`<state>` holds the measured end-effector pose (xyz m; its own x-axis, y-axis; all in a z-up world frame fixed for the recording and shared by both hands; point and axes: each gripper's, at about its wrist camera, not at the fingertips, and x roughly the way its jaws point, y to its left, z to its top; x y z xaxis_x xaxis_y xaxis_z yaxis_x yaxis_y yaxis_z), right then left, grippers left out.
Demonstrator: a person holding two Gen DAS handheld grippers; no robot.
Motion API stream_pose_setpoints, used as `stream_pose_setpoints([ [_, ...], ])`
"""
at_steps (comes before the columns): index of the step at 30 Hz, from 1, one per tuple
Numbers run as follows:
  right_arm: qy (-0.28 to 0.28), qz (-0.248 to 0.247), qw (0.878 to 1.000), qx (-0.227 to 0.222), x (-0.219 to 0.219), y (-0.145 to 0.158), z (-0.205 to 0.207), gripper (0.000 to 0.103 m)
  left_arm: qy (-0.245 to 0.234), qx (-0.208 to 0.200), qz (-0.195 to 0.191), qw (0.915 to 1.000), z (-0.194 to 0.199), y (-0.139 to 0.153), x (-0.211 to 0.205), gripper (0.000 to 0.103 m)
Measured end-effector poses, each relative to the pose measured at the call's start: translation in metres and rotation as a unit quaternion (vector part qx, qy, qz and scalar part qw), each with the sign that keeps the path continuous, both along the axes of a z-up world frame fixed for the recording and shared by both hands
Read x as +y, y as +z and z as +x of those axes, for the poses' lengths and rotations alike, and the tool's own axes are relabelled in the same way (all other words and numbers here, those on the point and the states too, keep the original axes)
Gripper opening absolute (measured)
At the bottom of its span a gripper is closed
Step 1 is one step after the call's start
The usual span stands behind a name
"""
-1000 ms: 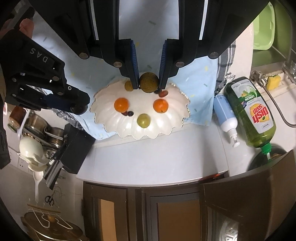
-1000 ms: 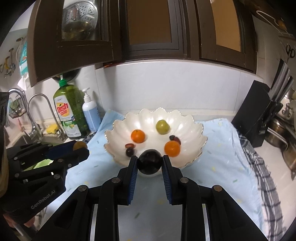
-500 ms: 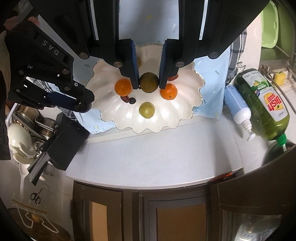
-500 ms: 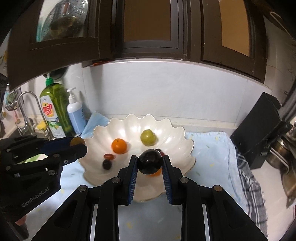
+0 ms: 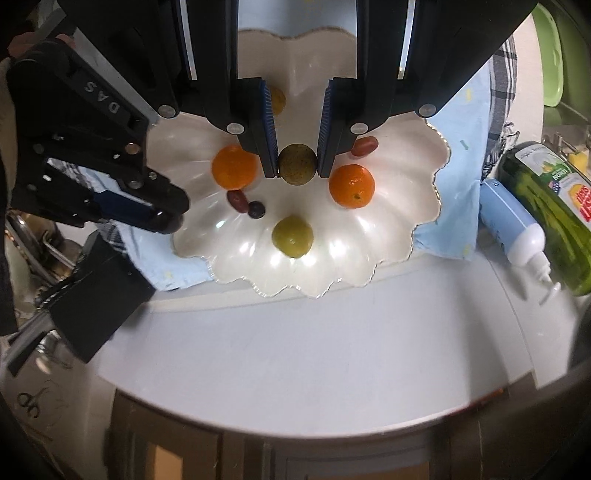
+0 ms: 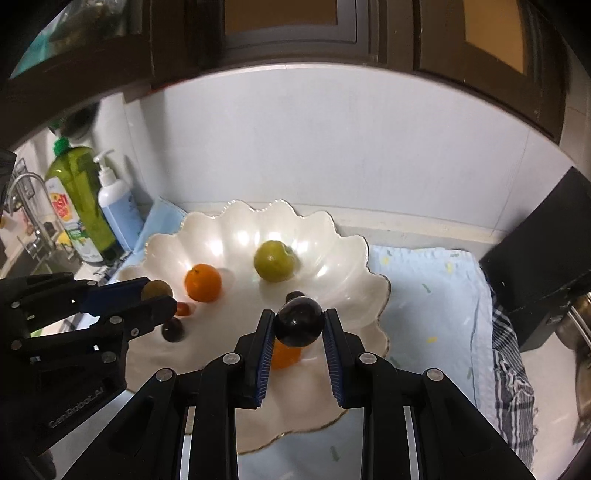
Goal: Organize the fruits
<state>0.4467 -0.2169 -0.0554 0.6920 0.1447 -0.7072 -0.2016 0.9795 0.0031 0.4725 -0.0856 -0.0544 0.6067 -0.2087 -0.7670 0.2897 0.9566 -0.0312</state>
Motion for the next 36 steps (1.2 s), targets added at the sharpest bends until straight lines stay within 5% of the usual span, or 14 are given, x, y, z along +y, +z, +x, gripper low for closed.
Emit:
stream_pose_setpoints([
  [14,0.007,-0.017,0.999,0.035,-0.001,-0.022,0.033,0.028,0.007,0.046,0.020,0.9987,0.037,-0.028,-0.005,0.024],
  [19,0.006,-0.017,0.999,0.046,-0.002,-0.027,0.039,0.029,0.008,0.047,0.026,0.9985,0.041,-0.031,-0.005,0.048],
  [23,-0.007,-0.020,0.999,0.039,-0.004,-0.026,0.038,0.050,0.017,0.042,0.025,0.9987,0.041,-0.028,0.000,0.059],
  [26,-0.019,-0.021,0.999,0.034,-0.005,-0.023,0.035,0.056,0.028,0.030,0.034,0.9986,0.037,-0.024,0.006,0.067],
  [36,-0.058,-0.001,0.998,0.000,-0.005,-0.007,-0.005,0.074,0.069,-0.059,0.076,0.9929,-0.007,0.003,0.035,0.090],
])
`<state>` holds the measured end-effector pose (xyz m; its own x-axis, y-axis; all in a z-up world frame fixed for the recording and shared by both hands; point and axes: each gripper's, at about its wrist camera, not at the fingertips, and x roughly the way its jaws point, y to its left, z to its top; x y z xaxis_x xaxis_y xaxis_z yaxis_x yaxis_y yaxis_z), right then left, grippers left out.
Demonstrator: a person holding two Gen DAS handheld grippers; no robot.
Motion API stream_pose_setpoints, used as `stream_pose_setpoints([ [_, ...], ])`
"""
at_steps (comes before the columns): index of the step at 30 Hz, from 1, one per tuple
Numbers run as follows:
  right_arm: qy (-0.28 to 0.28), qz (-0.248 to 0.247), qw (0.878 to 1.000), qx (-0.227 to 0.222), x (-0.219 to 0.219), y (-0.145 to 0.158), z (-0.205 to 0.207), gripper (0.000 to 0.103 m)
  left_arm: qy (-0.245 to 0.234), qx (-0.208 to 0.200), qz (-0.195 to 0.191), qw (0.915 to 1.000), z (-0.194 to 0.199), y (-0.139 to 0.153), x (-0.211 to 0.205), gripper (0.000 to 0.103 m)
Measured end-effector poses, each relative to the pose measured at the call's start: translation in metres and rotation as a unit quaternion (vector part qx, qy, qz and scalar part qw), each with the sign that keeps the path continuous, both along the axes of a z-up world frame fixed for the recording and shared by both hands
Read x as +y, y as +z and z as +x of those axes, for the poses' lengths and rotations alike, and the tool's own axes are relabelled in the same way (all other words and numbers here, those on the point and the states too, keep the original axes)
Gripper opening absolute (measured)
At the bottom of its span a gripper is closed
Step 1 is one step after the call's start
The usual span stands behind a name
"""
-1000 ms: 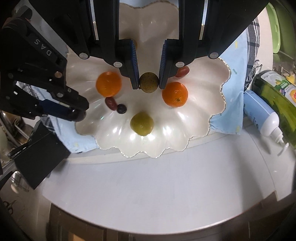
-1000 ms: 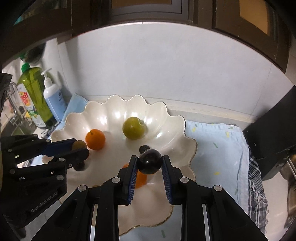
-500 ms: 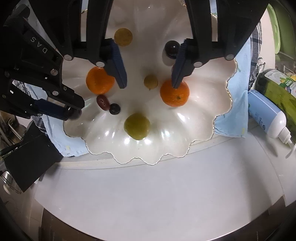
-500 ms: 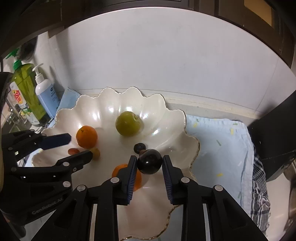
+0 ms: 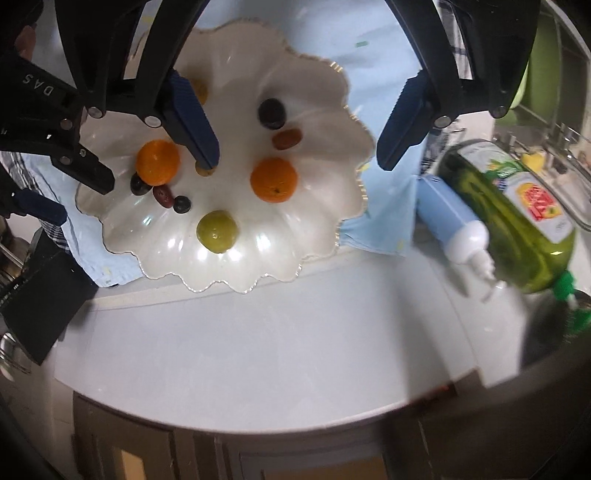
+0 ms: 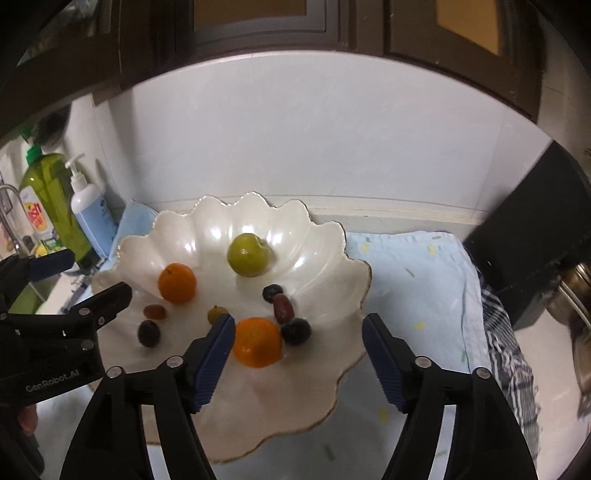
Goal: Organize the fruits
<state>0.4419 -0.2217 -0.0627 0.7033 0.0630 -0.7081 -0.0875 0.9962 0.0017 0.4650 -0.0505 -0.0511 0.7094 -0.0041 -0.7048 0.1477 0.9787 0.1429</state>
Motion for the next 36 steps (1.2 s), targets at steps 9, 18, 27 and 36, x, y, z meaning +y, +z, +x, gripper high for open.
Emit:
stream_pose_setpoints([
  [9,-0.031,0.004,0.999,-0.037,0.021,0.018,-0.066,0.083,-0.014,-0.053,-0.016,0.9984,-0.065,0.020,0.026,0.100],
  [18,-0.058,-0.011,0.995,-0.081,0.034,0.043,-0.137,0.087,-0.022,-0.091,-0.012,0.9955,-0.127,0.037,0.044,0.103],
  [27,-0.053,-0.006,0.994,-0.099,0.037,0.064,-0.195,0.089,-0.008,-0.112,-0.016,0.9935,-0.191,0.058,0.049,0.103],
  [36,-0.033,-0.006,0.991,-0.132,0.028,0.084,-0.270,0.089,-0.002,-0.139,-0.041,0.9894,-0.264,0.081,0.040,0.103],
])
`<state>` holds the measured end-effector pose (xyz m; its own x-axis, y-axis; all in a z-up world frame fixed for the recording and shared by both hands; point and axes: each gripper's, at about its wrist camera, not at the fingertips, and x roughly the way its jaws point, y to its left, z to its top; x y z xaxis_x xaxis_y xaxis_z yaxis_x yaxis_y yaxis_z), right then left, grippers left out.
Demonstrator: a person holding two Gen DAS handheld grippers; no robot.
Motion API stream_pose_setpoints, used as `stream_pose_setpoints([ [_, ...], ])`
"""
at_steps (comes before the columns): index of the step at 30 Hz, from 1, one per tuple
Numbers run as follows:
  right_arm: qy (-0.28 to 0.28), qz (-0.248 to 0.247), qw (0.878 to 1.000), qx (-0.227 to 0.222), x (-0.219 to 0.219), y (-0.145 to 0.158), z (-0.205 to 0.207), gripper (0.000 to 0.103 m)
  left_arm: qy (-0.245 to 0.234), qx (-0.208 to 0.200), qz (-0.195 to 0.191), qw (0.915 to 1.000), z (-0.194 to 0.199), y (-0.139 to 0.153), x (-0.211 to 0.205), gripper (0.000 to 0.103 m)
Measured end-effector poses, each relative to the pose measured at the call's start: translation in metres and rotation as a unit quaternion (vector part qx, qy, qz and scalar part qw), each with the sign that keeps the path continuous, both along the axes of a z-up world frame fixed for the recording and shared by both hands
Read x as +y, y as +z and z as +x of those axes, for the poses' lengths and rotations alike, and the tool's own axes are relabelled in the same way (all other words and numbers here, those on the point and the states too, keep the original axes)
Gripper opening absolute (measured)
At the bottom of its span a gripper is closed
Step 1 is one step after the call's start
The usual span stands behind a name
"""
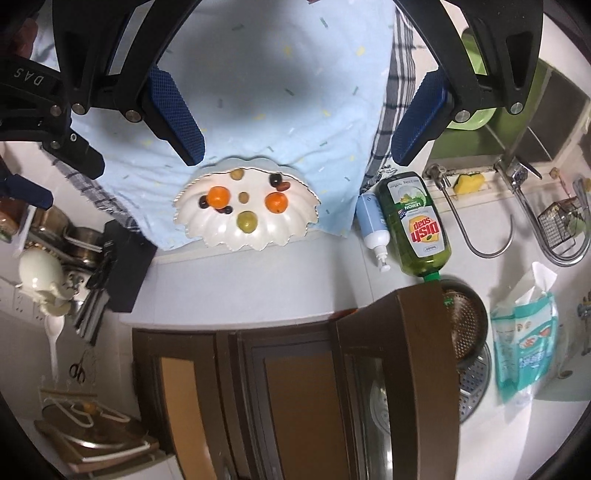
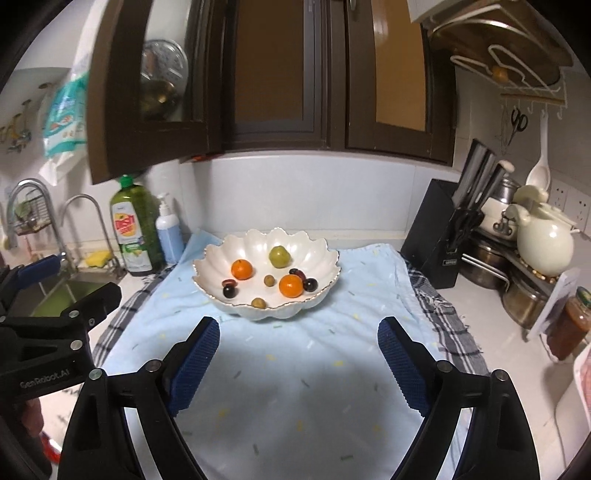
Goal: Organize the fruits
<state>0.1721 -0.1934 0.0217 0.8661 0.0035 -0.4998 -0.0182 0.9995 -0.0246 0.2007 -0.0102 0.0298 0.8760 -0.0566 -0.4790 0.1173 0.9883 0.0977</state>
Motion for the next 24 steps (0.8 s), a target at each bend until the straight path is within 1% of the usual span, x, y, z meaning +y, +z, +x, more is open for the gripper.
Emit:
stream_pose_setpoints([
  [2,0.004,-0.001,1.000,-0.006,-0.002,0.004,-0.014,0.089,0.008,-0.011,0.000,0.9999,-0.019,0.005,-0.003,0.103],
  [8,0.008,0.006,1.000,-0.022,-0.013,0.015,-0.057,0.089,0.005,-0.028,-0.005,0.9996,-0.066,0.017,-0.010,0.103],
  [9,0.012,0.007,1.000,-0.023,-0.015,0.016,-0.065,0.089,0.002,-0.031,-0.004,0.9995,-0.076,0.018,-0.012,0.103],
  [11,0.017,0.006,1.000,-0.024,-0.016,0.017,-0.076,0.093,-0.003,-0.034,-0.003,0.9994,-0.088,0.021,-0.015,0.103],
  [15,0.026,0.003,0.999,-0.033,-0.019,0.020,-0.103,0.093,-0.014,-0.046,0.001,0.9988,-0.115,0.027,-0.020,0.103],
  [20,0.028,0.000,0.999,-0.040,-0.021,0.022,-0.129,0.095,-0.018,-0.046,-0.001,0.9988,-0.141,0.030,-0.021,0.103],
  [24,0.030,-0.010,0.998,-0.046,-0.019,0.022,-0.148,0.095,-0.018,-0.043,-0.015,0.9988,-0.157,0.028,-0.017,0.103],
])
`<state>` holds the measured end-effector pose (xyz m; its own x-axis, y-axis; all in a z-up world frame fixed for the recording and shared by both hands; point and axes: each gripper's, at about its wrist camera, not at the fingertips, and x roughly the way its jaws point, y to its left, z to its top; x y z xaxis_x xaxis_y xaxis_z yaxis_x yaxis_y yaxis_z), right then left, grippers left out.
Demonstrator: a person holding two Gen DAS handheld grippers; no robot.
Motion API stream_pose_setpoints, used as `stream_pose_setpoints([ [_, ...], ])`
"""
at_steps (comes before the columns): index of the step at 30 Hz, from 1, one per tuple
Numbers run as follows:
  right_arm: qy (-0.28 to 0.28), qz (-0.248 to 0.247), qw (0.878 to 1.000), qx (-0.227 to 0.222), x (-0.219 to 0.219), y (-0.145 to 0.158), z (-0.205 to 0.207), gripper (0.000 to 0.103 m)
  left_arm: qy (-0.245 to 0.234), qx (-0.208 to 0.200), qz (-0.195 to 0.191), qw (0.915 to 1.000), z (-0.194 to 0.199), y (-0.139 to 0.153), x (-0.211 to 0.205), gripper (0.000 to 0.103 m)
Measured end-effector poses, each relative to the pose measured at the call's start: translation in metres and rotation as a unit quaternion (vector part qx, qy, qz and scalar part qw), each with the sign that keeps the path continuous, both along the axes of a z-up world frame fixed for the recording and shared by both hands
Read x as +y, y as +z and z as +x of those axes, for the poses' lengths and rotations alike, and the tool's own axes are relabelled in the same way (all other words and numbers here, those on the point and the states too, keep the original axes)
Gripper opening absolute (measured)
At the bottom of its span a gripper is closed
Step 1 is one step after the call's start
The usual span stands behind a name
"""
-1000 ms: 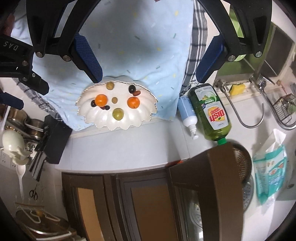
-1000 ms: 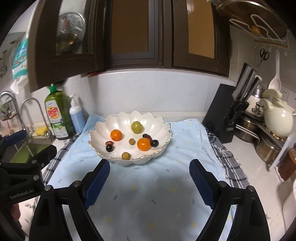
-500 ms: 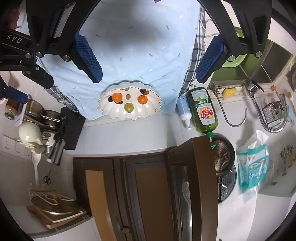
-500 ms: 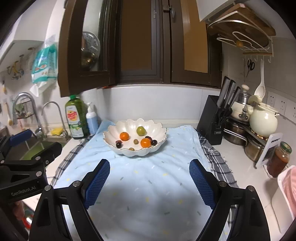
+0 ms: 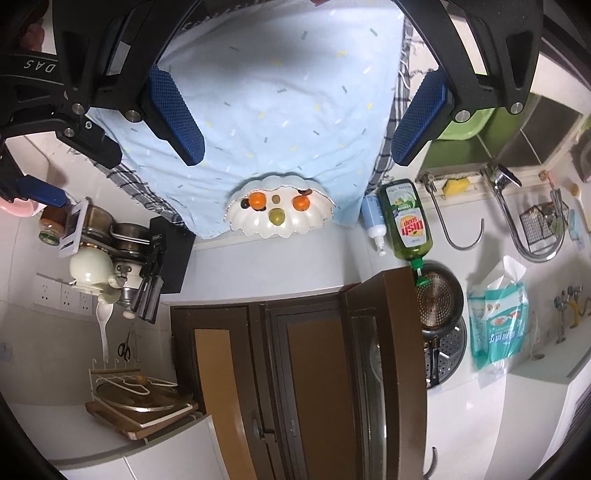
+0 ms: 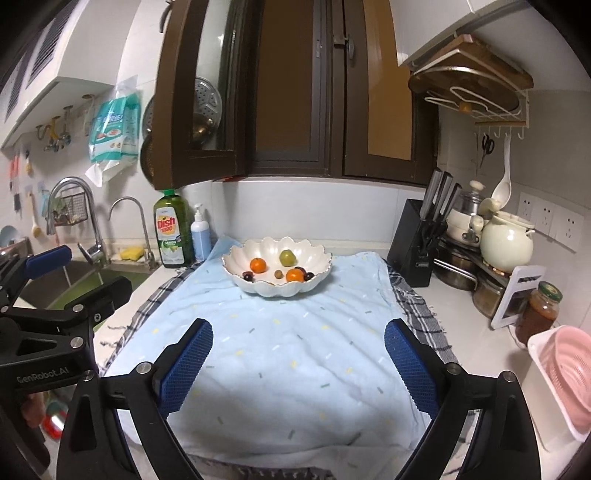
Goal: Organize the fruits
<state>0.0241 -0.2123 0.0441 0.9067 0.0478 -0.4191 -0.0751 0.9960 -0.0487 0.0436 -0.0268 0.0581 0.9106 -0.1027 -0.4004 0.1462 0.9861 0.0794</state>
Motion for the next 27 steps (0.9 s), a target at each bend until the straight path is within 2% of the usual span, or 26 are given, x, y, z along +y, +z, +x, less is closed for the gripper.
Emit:
stream_pose_setpoints([
  [11,0.003,-0.005,1.000,-0.007,0.006,0.001,-0.026,0.095,0.008,-0.010,0.005,0.9999,-0.027,0.003,0.008,0.103],
  [27,0.009,-0.008,1.000,-0.010,0.012,0.002,-0.036,0.095,0.010,-0.016,0.008,0.9998,-0.041,0.006,0.013,0.103],
])
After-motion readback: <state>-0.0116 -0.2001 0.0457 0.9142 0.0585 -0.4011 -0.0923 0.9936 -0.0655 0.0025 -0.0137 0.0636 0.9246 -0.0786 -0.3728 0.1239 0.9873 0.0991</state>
